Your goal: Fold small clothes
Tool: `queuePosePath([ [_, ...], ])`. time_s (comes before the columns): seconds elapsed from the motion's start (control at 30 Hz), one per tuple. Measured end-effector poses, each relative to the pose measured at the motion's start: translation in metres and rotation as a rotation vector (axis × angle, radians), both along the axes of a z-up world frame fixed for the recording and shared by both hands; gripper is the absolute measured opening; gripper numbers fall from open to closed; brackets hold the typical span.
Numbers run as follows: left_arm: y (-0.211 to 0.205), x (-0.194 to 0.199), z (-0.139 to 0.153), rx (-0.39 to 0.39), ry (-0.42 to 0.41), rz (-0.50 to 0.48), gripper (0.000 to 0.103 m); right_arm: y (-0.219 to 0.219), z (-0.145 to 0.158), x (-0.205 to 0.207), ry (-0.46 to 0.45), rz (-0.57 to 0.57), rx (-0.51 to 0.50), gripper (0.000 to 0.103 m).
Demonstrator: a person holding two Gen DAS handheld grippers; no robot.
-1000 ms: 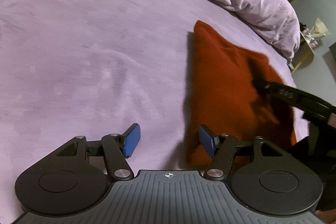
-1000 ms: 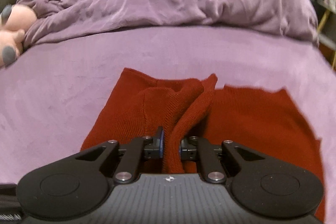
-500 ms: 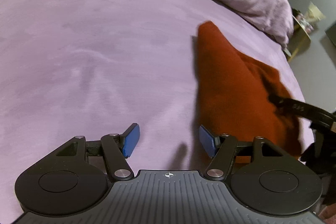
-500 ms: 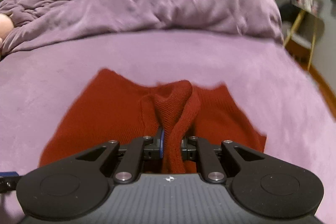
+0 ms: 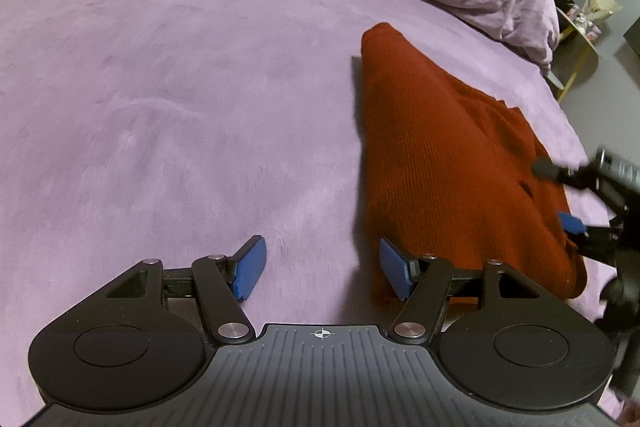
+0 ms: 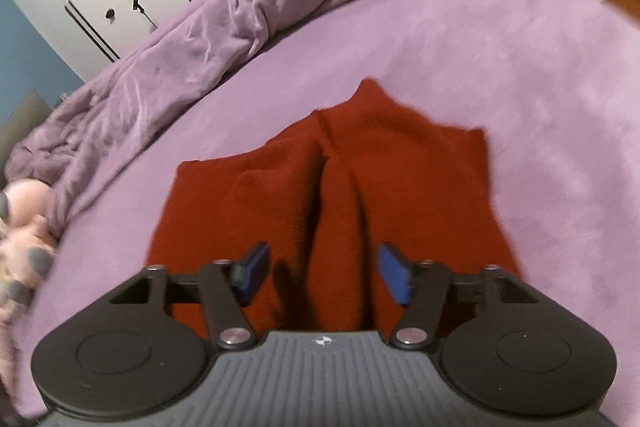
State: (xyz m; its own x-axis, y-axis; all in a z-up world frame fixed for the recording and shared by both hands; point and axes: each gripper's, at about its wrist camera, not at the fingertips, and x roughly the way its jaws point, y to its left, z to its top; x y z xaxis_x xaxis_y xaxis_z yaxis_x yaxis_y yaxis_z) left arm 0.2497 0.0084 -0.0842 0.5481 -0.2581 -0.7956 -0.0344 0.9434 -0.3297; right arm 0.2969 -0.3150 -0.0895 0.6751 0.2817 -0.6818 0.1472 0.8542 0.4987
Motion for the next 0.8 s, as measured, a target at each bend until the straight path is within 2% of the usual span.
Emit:
queuePosePath([
  [0.03,0.000,-0.002,0.001,0.002,0.001,0.003,0.069,-0.005,-0.004,0.005,0.013,-0.017,0.083,0.069],
  [0.1,0.000,-0.006,0.002,0.002,-0.001,0.010,0.069,-0.005,-0.006,0.013,0.024,-0.034,0.183,0.068],
  [0.17,-0.001,-0.012,0.004,0.011,-0.008,0.015,0.069,0.003,-0.006,0.022,0.030,-0.014,0.196,0.063],
  [0.23,-0.004,-0.019,0.006,0.042,-0.026,0.022,0.069,0.021,0.000,0.029,0.031,0.037,0.079,0.039],
  [0.33,-0.012,-0.027,0.010,0.095,-0.052,0.006,0.069,0.052,0.007,0.033,0.021,0.110,-0.168,0.018],
  [0.37,-0.016,-0.029,0.012,0.107,-0.056,0.000,0.069,0.062,0.010,0.032,0.003,0.131,-0.254,0.017],
  [0.47,-0.026,-0.032,0.013,0.128,-0.067,-0.022,0.069,0.079,0.022,0.028,-0.076,0.164,-0.422,0.011],
  [0.63,-0.047,-0.026,0.007,0.120,-0.029,-0.054,0.070,0.073,0.057,0.017,-0.233,0.152,-0.525,0.010],
  [0.8,-0.070,-0.014,0.008,0.134,-0.038,-0.065,0.070,0.059,0.065,0.015,-0.296,0.131,-0.649,0.010],
])
